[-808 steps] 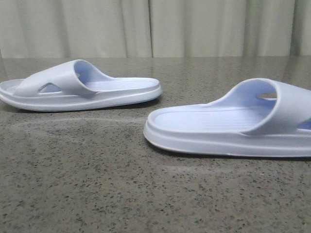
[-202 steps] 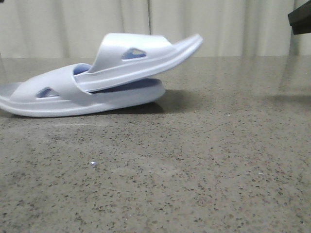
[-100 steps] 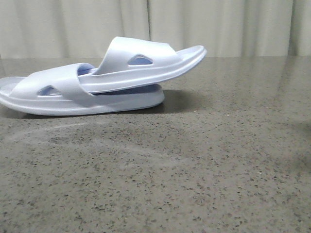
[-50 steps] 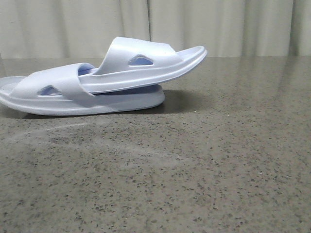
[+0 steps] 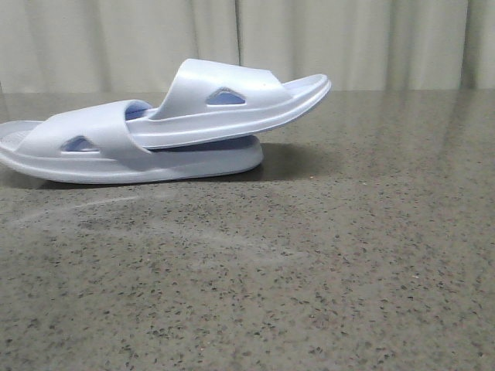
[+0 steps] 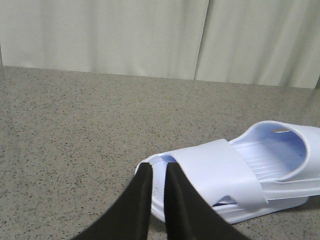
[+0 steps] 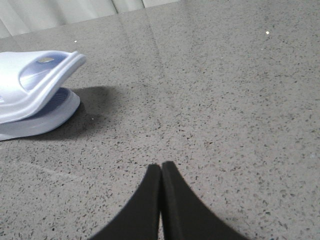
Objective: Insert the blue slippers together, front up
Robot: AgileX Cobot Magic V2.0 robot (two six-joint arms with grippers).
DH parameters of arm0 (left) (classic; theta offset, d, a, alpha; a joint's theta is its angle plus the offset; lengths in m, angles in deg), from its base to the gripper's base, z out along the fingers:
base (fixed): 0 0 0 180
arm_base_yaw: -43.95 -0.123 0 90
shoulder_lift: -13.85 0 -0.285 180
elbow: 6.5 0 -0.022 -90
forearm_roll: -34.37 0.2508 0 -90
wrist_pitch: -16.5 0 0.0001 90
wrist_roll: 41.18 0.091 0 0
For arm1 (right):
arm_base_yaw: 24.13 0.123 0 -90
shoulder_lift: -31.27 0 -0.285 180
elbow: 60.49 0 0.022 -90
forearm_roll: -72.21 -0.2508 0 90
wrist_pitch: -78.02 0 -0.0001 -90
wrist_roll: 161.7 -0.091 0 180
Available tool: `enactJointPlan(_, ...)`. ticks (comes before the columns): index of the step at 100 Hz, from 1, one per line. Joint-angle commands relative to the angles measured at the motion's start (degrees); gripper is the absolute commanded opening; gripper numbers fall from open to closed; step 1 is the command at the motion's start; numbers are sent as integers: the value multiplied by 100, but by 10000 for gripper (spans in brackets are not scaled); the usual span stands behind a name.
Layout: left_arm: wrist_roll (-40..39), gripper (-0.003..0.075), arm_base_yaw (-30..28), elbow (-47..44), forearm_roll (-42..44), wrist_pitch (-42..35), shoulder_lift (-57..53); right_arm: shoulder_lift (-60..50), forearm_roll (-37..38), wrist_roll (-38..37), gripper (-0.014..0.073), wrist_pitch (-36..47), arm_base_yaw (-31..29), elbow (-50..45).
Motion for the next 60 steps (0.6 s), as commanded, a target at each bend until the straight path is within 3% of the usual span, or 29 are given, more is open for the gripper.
enactJointPlan(1, -1, 15, 46, 142, 9, -113, 2, -8, 28, 70, -79, 25, 20, 154)
enactJointPlan(23, -1, 15, 46, 115, 20, -191, -14, -8, 28, 70, -79, 25, 20, 154)
enactJointPlan(26, -1, 15, 46, 89, 220, -133, -13, -8, 28, 70, -79, 25, 20, 154)
enactJointPlan(31, -282, 15, 46, 48, 1251, -4, -37, -8, 28, 70, -79, 25, 20, 154)
enactJointPlan(36, -1196, 15, 6, 5, 2480, 77, -66, -8, 28, 70, -79, 25, 20, 154)
enactJointPlan(48, -4598, 15, -319, -323, 5469, -48, -326, -8, 28, 70, -79, 25, 20, 154)
enactJointPlan(55, -5660, 15, -605, -614, 6462, -48, -631, -8, 28, 70, -79, 25, 20, 154)
enactJointPlan(60, -5917, 15, -798, -789, 6700, 39, -890, -8, 28, 70, -79, 25, 20, 154)
